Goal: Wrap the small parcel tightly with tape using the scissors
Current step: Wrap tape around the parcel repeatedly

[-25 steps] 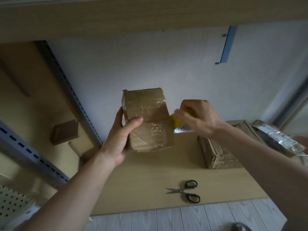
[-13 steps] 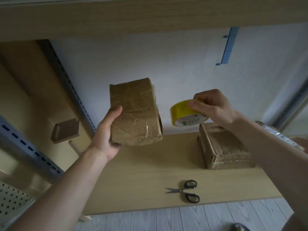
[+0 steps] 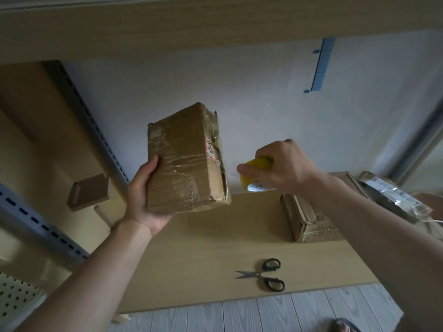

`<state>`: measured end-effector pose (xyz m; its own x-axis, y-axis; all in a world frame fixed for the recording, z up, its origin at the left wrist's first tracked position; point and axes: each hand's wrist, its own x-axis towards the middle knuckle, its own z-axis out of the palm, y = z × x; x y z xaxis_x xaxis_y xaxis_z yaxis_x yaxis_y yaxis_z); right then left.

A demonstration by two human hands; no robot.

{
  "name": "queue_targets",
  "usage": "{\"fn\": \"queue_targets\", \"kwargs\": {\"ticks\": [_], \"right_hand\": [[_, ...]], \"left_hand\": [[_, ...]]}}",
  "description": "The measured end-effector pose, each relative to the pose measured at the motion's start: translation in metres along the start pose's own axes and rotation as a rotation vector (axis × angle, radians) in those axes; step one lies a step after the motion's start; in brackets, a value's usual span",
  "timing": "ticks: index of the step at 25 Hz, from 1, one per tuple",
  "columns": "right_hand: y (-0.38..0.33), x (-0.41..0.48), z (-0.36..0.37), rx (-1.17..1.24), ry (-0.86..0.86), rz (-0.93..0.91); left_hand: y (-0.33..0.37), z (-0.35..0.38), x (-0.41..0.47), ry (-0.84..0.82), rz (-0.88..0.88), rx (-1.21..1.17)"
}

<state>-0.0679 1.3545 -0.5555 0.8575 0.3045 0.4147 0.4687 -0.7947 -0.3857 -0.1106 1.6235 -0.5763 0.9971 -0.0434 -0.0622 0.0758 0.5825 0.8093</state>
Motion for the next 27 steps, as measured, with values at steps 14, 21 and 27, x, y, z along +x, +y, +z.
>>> {"fn": "queue_targets", "kwargs": {"ticks": [14,21,27], "right_hand": [[-0.005,-0.005,0.007,0.243,-0.098,-0.062],[-0.006,-0.005,-0.001,0.317,-0.099,-0.025],[-0.014,-0.004,0.003,0.176,-0.113,-0.042]], "left_hand": [[-0.027,-0.001,0.002,-0.295,-0.204,-0.200],[-0.038,0.007,0.009,-0.090,0.025,0.483],[-0.038,0.019,-0.008,-0.278,-0.169,0.231]]}}
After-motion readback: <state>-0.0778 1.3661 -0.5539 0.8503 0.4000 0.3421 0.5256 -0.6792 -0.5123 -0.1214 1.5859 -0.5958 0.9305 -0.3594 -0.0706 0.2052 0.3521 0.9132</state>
